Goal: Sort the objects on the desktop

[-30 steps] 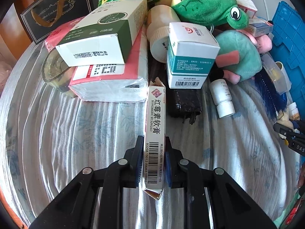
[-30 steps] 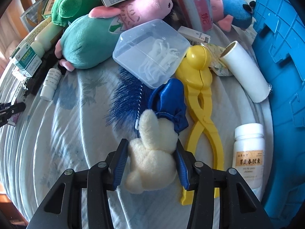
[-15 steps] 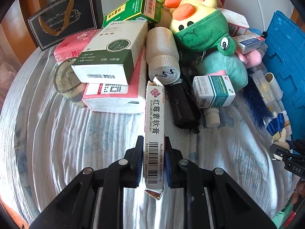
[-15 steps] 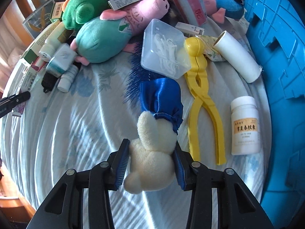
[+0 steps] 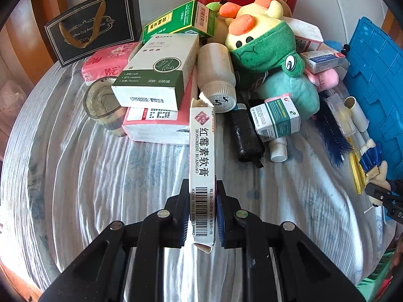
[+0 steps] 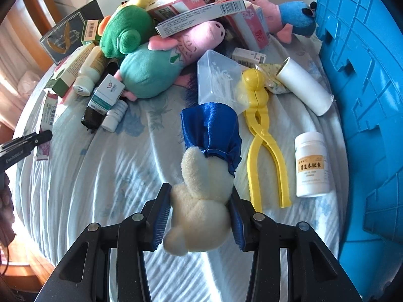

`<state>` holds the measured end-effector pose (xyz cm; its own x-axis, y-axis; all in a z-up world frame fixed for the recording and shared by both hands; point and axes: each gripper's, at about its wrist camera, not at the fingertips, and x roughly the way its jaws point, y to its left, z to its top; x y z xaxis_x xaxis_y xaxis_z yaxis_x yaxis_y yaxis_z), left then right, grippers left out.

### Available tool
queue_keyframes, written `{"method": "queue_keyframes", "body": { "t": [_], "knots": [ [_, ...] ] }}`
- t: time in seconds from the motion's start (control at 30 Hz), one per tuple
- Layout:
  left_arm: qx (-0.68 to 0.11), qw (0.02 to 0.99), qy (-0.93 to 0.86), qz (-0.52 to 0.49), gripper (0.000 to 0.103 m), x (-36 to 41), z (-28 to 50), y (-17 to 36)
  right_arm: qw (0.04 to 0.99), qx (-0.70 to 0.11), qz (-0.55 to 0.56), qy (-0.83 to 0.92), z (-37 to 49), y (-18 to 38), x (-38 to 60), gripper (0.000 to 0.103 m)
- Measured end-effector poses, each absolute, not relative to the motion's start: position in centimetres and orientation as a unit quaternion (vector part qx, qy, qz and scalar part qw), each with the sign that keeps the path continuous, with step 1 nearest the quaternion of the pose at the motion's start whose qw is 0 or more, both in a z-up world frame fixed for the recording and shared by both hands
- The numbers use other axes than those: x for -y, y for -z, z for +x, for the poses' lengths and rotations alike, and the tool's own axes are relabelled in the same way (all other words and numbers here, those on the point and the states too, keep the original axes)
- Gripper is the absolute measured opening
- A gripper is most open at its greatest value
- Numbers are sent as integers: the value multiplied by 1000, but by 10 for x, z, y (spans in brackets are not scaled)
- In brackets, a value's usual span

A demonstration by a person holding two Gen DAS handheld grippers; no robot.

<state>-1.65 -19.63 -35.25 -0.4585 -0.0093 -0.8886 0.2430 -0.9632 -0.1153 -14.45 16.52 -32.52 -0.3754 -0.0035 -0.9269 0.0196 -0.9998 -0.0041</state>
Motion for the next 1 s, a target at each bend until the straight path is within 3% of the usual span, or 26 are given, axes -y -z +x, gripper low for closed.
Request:
{"method": "queue_keyframes", "body": {
  "t": [0.4,1.0],
  "knots": [
    [-107,79,846,517,18,194,7,338,20,-13,549,835,-138,302,-155,42],
    [-99,93,868,477,18,189,12,264,55,-18,516,854,-129,237,-131,43]
  ]
}}
